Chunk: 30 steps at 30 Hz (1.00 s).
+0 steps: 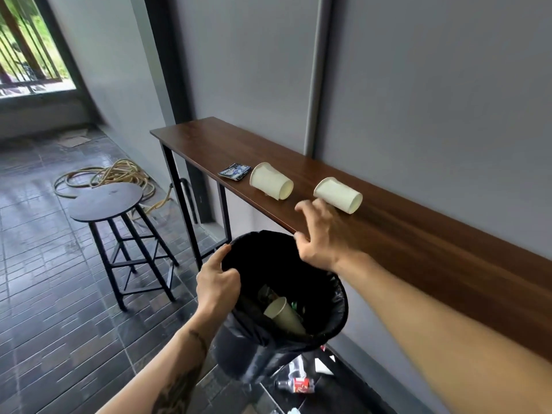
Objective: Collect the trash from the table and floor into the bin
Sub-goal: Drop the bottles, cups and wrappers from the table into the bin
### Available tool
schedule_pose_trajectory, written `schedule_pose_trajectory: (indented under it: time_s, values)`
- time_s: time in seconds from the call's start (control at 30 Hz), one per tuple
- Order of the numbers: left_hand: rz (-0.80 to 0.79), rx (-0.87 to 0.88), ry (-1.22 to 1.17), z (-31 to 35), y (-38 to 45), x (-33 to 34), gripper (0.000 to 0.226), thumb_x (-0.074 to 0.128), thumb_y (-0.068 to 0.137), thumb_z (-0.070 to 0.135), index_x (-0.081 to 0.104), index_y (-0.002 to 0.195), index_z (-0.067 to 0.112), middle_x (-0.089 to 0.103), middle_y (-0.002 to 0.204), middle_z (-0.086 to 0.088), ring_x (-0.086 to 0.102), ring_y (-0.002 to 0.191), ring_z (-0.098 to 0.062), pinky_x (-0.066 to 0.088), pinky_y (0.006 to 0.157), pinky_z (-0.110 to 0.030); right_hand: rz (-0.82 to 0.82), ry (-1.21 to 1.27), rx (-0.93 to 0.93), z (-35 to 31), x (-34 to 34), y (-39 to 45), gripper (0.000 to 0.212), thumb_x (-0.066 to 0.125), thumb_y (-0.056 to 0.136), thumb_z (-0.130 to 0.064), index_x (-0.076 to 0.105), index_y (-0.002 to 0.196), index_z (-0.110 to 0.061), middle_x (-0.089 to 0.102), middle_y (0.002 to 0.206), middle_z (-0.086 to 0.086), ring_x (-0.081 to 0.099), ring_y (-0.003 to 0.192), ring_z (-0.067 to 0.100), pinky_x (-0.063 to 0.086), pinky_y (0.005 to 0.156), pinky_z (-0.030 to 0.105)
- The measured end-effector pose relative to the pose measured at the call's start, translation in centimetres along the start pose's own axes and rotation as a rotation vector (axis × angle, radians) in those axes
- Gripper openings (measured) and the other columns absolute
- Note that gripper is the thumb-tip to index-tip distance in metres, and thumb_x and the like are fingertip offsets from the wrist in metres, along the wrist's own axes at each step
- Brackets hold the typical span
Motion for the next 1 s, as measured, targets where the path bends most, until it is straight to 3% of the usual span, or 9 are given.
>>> schedule_pose_trajectory:
  time_s: [0.17,0.27,0.33,0.43,0.57,0.7,0.8,0.9,1.0]
  values:
    - [-0.013,0.001,-0.009,0.6,0.5,0.0,0.078,0.046,0.061,0.010,0.064,0.130,0.041,0.078,0.099,-0.002,0.070,0.069,-0.023,0.060,0.066,-0.037,0.142,-0.180,0.100,3.9,-4.0,4.1,0.045,0.062,0.078,-0.023,0.050,0.121,-0.017,0.046,0.121,0.012,0.047,0.111,0.034,0.048,0.087,0.043]
    - [-0.039,-0.015,-0.039,0.7,0.7,-0.1,0.076,0.046,0.065,0.004,0.065,0.130,0.038,0.078,0.091,-0.005,0.061,0.050,-0.013,0.051,0.050,-0.030,0.000,-0.319,0.267,7.3,-3.3,5.2,0.058,0.064,0.080,-0.031,0.041,0.133,-0.023,0.040,0.131,0.015,0.042,0.121,0.039,0.043,0.099,0.049]
    - [-0.036,-0.019,-0.046,0.9,0.7,-0.2,0.076,0.046,0.065,0.004,0.065,0.131,0.038,0.077,0.092,-0.005,0.061,0.051,-0.014,0.051,0.051,-0.029,-0.100,-0.316,0.358,9.4,-2.4,5.3,0.061,0.063,0.083,-0.032,0.035,0.138,-0.029,0.039,0.131,0.015,0.045,0.123,0.039,0.041,0.101,0.048]
    - [-0.039,-0.026,-0.060,0.9,0.7,-0.3,0.078,0.045,0.062,0.008,0.064,0.131,0.039,0.078,0.095,-0.005,0.062,0.055,-0.016,0.053,0.056,-0.031,-0.133,-0.265,0.401,11.2,-1.5,4.6,0.058,0.062,0.086,-0.025,0.034,0.137,-0.031,0.041,0.124,0.012,0.053,0.113,0.040,0.046,0.093,0.046]
    - [-0.030,-0.025,-0.051,1.4,1.0,-0.3,0.077,0.045,0.062,0.008,0.065,0.131,0.038,0.077,0.100,0.001,0.071,0.071,-0.018,0.062,0.068,-0.037,0.052,-0.226,0.334,10.4,-2.6,3.9,0.048,0.059,0.081,-0.019,0.041,0.125,-0.022,0.043,0.116,0.017,0.053,0.104,0.043,0.051,0.084,0.047]
    - [-0.030,-0.025,-0.056,1.7,1.4,0.0,0.075,0.047,0.064,0.007,0.065,0.130,0.036,0.076,0.102,0.004,0.074,0.080,-0.023,0.063,0.075,-0.043,0.196,-0.022,0.183,5.1,-3.8,3.1,0.046,0.052,0.071,-0.026,0.043,0.116,-0.021,0.046,0.108,0.013,0.055,0.092,0.038,0.052,0.072,0.043]
    - [-0.024,-0.018,-0.041,2.0,1.7,0.0,0.073,0.048,0.069,0.003,0.065,0.133,0.035,0.074,0.102,0.004,0.074,0.079,-0.022,0.063,0.073,-0.043,0.093,0.011,0.025,0.3,-2.5,1.6,0.045,0.057,0.072,-0.027,0.044,0.115,-0.022,0.047,0.107,0.008,0.056,0.089,0.033,0.051,0.072,0.039]
    - [-0.034,-0.022,-0.049,2.2,2.0,-0.1,0.073,0.048,0.072,-0.001,0.063,0.135,0.032,0.072,0.109,-0.001,0.073,0.076,-0.019,0.063,0.063,-0.035,-0.122,-0.063,-0.062,-2.7,0.8,-0.1,0.044,0.058,0.074,-0.030,0.040,0.114,-0.025,0.044,0.107,0.004,0.056,0.092,0.032,0.052,0.073,0.040]
    - [-0.033,-0.005,-0.028,2.3,2.4,-0.3,0.076,0.047,0.066,0.005,0.063,0.134,0.034,0.072,0.116,-0.004,0.073,0.085,-0.022,0.063,0.073,-0.040,-0.242,-0.119,-0.105,-3.5,4.1,-1.0,0.043,0.056,0.075,-0.025,0.041,0.116,-0.022,0.043,0.109,0.006,0.055,0.096,0.032,0.052,0.074,0.041]
Point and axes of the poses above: each hand's wrist, its own y-axis towards the middle knuckle, its own x-axis out of the palm, z = x × y, the point moved 7 cm from there along y, towards the middle knuckle
